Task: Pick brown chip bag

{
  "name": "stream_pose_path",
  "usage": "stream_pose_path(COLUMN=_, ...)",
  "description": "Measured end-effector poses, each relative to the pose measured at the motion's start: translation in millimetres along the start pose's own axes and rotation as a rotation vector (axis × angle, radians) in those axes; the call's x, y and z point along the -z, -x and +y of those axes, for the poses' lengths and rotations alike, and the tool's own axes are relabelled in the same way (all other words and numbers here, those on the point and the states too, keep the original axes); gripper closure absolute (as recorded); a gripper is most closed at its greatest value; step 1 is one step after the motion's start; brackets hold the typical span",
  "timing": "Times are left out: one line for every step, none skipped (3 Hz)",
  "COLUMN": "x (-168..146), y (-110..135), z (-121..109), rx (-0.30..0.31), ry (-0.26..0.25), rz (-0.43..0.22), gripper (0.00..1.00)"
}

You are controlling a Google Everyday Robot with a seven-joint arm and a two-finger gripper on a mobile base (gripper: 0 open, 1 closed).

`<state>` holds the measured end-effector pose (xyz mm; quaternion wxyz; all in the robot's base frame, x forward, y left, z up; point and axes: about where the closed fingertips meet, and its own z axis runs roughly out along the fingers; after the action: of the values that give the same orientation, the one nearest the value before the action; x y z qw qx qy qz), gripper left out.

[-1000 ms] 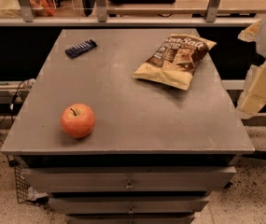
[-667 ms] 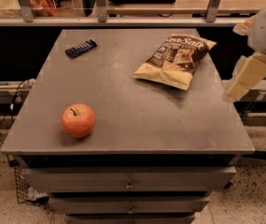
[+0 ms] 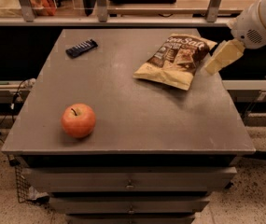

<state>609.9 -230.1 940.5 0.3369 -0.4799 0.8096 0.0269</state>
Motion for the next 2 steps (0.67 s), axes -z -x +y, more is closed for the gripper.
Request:
stream_pose_path(x=-33.5, y=4.9, z=-20.6, rx=-0.156, ry=-0.020, rz=-0.023, gripper=0.00)
stream_pose_path(x=-68.8, y=4.0, z=-28.3, rx=-0.310, ry=-0.020, rz=-0.026, gripper=0.00)
